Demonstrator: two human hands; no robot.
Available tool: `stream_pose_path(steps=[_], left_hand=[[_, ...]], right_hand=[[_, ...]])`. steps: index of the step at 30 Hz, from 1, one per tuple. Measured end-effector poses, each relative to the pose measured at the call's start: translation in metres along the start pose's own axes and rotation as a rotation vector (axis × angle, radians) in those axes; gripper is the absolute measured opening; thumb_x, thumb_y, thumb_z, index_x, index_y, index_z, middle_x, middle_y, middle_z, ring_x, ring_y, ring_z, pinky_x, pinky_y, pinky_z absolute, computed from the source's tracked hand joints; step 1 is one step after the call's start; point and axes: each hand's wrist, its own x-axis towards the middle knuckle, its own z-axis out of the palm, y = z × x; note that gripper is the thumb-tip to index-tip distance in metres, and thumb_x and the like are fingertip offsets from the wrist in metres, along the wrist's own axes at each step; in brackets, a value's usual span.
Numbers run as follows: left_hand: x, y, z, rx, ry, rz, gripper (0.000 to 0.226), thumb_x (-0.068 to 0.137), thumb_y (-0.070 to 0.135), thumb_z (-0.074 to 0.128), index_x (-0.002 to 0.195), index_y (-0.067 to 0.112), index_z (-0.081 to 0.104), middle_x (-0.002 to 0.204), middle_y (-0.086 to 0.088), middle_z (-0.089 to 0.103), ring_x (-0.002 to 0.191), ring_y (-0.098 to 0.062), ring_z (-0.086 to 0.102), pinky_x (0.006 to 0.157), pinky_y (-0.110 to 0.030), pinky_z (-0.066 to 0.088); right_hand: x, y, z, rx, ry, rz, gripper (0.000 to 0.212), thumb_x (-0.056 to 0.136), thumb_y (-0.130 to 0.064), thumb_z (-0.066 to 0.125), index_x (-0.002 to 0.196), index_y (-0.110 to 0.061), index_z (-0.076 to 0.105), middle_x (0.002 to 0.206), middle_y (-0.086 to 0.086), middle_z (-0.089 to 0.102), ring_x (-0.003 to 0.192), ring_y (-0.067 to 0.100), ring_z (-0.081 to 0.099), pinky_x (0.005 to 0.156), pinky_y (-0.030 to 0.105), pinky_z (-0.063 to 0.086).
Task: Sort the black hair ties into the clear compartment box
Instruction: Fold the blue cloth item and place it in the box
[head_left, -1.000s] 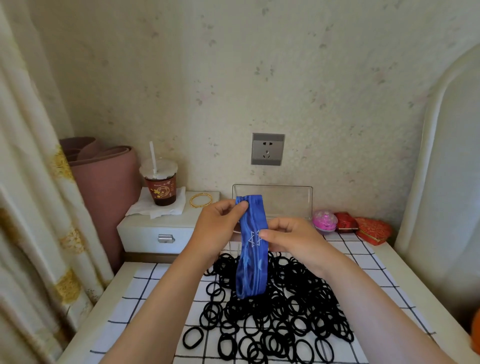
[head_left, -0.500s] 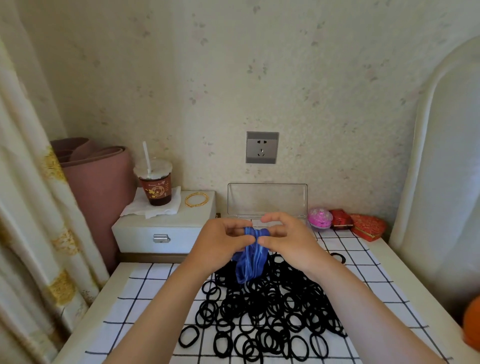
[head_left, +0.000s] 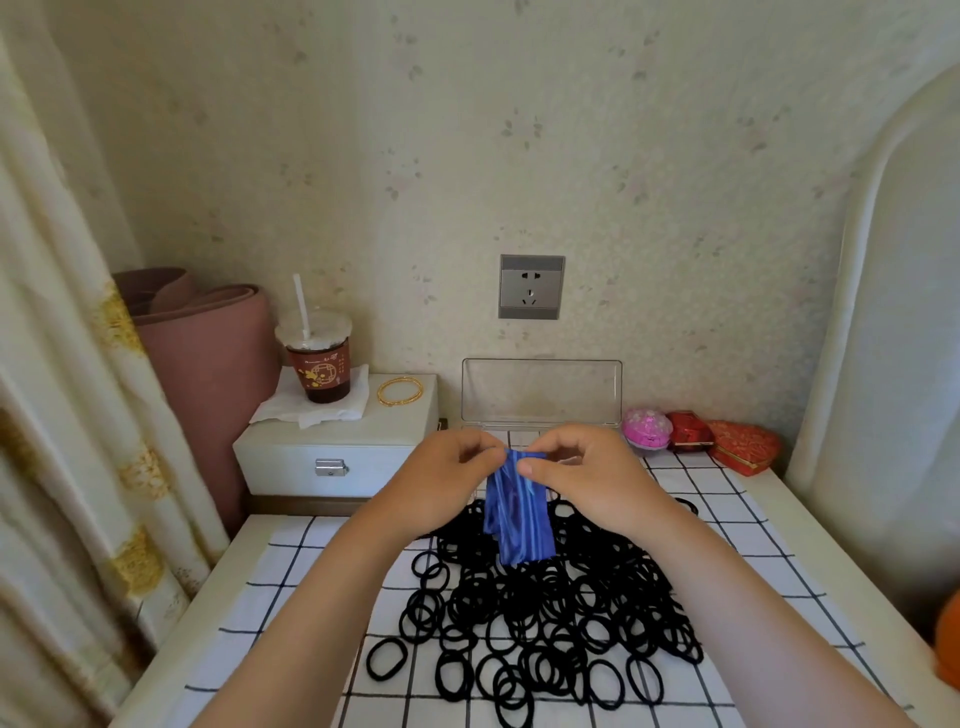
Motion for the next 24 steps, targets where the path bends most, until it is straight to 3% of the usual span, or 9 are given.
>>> stream_pose_path(steps=[3, 6, 9, 14, 18, 22, 24], left_hand=[[-0.002, 0.002, 0.0, -0.269, -0.067, -0.089, 0.024, 0.088, 0.035, 0.068, 0.109, 0.024, 0.068, 0.102, -0.002, 0.075, 0.099, -0.016, 0.072, 0.095, -0.034, 0.053], [-0.003, 0.001, 0.003, -0.272, -0.104, -0.101, 0.025, 0.088, 0.019, 0.072, 0.112, 0.018, 0.068, 0.101, -0.004, 0.077, 0.097, -0.017, 0.073, 0.091, -0.032, 0.056], [-0.003, 0.003, 0.005, -0.364, -0.068, -0.117, 0.016, 0.093, 0.011, 0.065, 0.109, 0.01, 0.07, 0.099, -0.008, 0.077, 0.096, -0.021, 0.073, 0.089, -0.035, 0.058], [-0.003, 0.003, 0.004, -0.334, 0.012, -0.117, 0.014, 0.096, 0.018, 0.063, 0.103, 0.011, 0.073, 0.096, -0.007, 0.077, 0.091, -0.021, 0.074, 0.081, -0.036, 0.061], [-0.004, 0.004, 0.006, -0.318, -0.003, -0.111, 0.017, 0.096, 0.022, 0.063, 0.101, 0.007, 0.07, 0.094, -0.009, 0.077, 0.087, -0.02, 0.075, 0.081, -0.036, 0.061], [-0.004, 0.005, 0.006, -0.369, -0.059, -0.137, 0.014, 0.097, 0.014, 0.057, 0.11, 0.01, 0.063, 0.095, -0.014, 0.076, 0.087, -0.025, 0.075, 0.08, -0.038, 0.061], [-0.003, 0.004, 0.006, -0.386, -0.071, -0.145, 0.015, 0.099, 0.013, 0.054, 0.113, 0.01, 0.058, 0.095, -0.017, 0.076, 0.085, -0.028, 0.074, 0.076, -0.038, 0.06]], right_hand=[[-0.001, -0.004, 0.001, 0.192, -0.017, 0.048, 0.003, 0.088, -0.012, 0.072, 0.087, -0.013, 0.074, 0.083, 0.002, 0.076, 0.075, 0.007, 0.07, 0.07, 0.018, 0.054], [-0.001, -0.005, 0.004, 0.296, 0.007, 0.069, 0.005, 0.09, -0.009, 0.07, 0.092, -0.006, 0.073, 0.086, 0.011, 0.076, 0.075, 0.017, 0.072, 0.071, 0.029, 0.06], [0.0, -0.002, 0.004, 0.35, -0.002, 0.086, 0.011, 0.09, -0.012, 0.07, 0.1, -0.008, 0.073, 0.093, 0.011, 0.077, 0.085, 0.023, 0.074, 0.079, 0.037, 0.061], [0.003, 0.01, 0.006, 0.342, -0.109, 0.185, 0.019, 0.089, -0.012, 0.071, 0.106, -0.005, 0.072, 0.102, 0.01, 0.077, 0.098, 0.025, 0.073, 0.095, 0.044, 0.056], [0.005, 0.011, 0.007, 0.335, -0.079, 0.171, 0.017, 0.093, -0.012, 0.066, 0.106, -0.003, 0.071, 0.099, 0.012, 0.077, 0.094, 0.028, 0.074, 0.09, 0.043, 0.058], [0.004, 0.01, 0.009, 0.331, -0.071, 0.162, 0.014, 0.096, -0.014, 0.062, 0.108, -0.012, 0.07, 0.095, 0.012, 0.077, 0.089, 0.029, 0.074, 0.078, 0.035, 0.06], [0.005, 0.011, 0.009, 0.388, -0.073, 0.172, 0.016, 0.096, -0.013, 0.062, 0.109, -0.017, 0.069, 0.097, 0.014, 0.076, 0.088, 0.028, 0.074, 0.079, 0.035, 0.059]])
